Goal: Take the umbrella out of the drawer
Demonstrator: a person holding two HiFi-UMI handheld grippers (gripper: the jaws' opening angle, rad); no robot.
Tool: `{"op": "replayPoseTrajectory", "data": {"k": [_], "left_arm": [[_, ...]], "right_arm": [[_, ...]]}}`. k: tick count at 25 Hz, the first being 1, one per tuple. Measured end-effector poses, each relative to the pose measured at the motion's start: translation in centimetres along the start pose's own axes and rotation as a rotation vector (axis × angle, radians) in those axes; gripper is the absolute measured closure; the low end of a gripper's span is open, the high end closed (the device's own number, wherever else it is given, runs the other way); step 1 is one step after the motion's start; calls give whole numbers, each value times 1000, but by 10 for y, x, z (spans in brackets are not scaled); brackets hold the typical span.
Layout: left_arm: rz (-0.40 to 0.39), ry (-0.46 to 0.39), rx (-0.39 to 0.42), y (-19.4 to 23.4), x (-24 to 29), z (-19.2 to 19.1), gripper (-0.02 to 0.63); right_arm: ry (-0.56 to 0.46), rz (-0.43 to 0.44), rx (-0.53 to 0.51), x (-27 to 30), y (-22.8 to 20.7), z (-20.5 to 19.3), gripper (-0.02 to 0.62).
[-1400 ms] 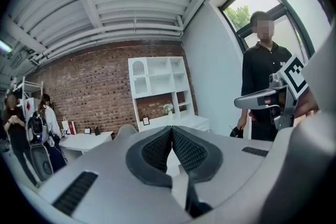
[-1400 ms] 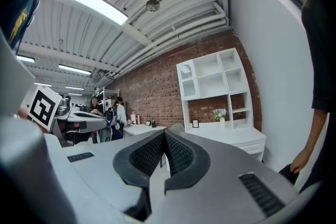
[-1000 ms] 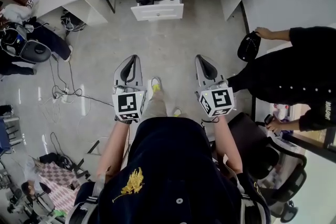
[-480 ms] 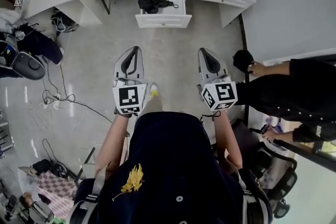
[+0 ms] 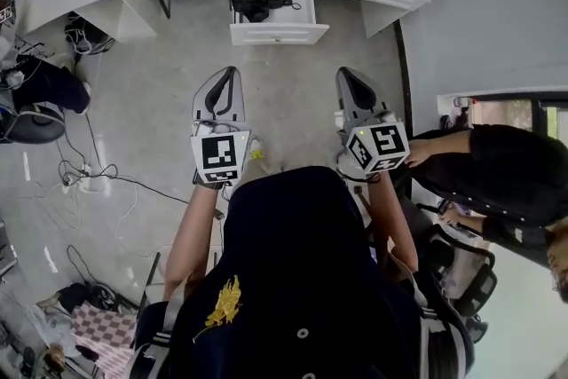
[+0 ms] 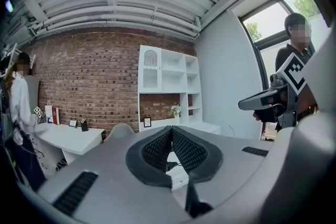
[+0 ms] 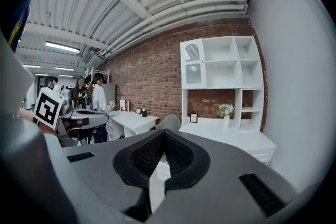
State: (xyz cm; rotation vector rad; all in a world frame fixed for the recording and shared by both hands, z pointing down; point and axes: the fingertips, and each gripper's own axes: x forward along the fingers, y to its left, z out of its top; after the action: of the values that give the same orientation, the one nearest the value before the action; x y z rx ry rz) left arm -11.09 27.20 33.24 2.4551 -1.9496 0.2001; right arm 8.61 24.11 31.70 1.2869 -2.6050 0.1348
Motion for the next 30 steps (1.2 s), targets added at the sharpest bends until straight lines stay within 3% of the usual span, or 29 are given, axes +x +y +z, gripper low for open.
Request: {"op": "replayPoseTrajectory", "data": {"k": [8, 15, 25, 30], "left_arm": [[-18, 6, -12, 24, 36, -9, 588], [-16, 15, 40, 30, 80, -17, 588], [1, 27, 66, 49, 194, -1, 588], [18, 45, 114, 38, 270, 12, 588]], "right_arm": [[22, -4, 12, 47, -8, -1, 572], [-10, 33, 4, 94, -38, 1, 572], [-11, 145, -18, 189, -102, 24, 572], [-4, 220, -2, 241, -157, 26, 572]]}}
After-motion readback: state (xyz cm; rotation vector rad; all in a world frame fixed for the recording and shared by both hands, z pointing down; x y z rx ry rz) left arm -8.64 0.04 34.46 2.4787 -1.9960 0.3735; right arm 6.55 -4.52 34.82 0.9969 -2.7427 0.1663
